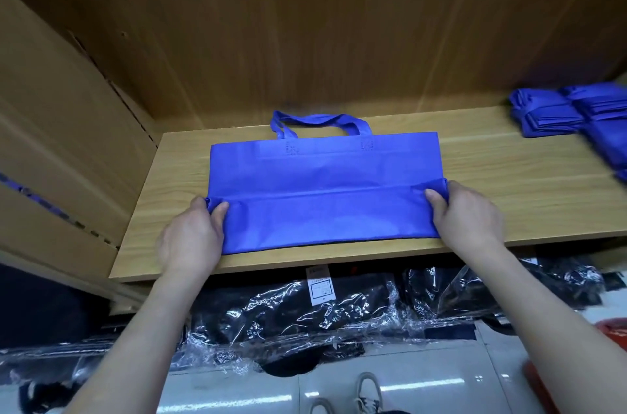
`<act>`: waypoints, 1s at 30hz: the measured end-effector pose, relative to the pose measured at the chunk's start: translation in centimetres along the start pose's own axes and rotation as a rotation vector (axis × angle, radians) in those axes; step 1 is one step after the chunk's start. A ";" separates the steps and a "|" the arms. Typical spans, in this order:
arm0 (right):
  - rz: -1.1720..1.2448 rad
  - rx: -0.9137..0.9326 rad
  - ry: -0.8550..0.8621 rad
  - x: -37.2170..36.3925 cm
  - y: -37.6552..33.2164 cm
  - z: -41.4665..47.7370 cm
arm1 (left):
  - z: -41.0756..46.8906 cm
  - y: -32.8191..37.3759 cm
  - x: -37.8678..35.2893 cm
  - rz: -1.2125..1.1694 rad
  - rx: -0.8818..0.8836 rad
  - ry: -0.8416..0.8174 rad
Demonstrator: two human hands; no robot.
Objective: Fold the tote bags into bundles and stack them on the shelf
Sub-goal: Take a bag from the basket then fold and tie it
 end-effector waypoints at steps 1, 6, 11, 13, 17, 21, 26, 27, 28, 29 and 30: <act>0.008 -0.017 0.003 0.0 0.2 0.0 | 0.1 -0.2 -0.2 0.008 0.006 -0.008; 0.026 -0.062 0.053 0.1 0.9 -0.5 | 0.0 -0.4 -0.2 0.044 0.042 -0.029; 0.105 0.153 0.309 2.3 -0.9 -1.1 | -0.4 0.8 2.0 -0.040 -0.100 0.192; 0.088 0.400 0.305 1.5 -3.0 -1.5 | -0.9 2.8 1.7 -0.005 -0.366 0.250; 0.122 0.667 0.046 -0.5 -3.7 -1.9 | -1.8 3.6 0.0 -0.162 -0.691 0.042; -0.052 0.734 -0.278 -2.8 -2.3 -3.4 | -3.6 1.6 -1.9 -0.097 -0.705 -0.245; -0.138 0.784 -0.218 -2.5 -2.0 -3.8 | -3.6 1.4 -2.0 0.012 -0.687 -0.275; -0.090 0.789 -0.212 -2.0 -2.0 -3.7 | -3.5 1.4 -1.9 0.014 -0.685 -0.275; -0.027 0.787 -0.217 -1.6 -1.8 -3.7 | -3.4 1.3 -1.7 0.020 -0.686 -0.278; 0.063 0.767 -0.236 -1.1 -1.6 -3.6 | -3.3 1.1 -1.4 0.022 -0.687 -0.281; 0.178 0.731 -0.266 -0.5 -1.4 -3.6 | -3.3 1.0 -1.2 0.019 -0.693 -0.285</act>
Point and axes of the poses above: each hand's wrist, its own z-axis towards the middle knuckle, its own x-axis out of the back of the hand, y = z × x, the point moved 10 cm from there along z, towards the middle knuckle
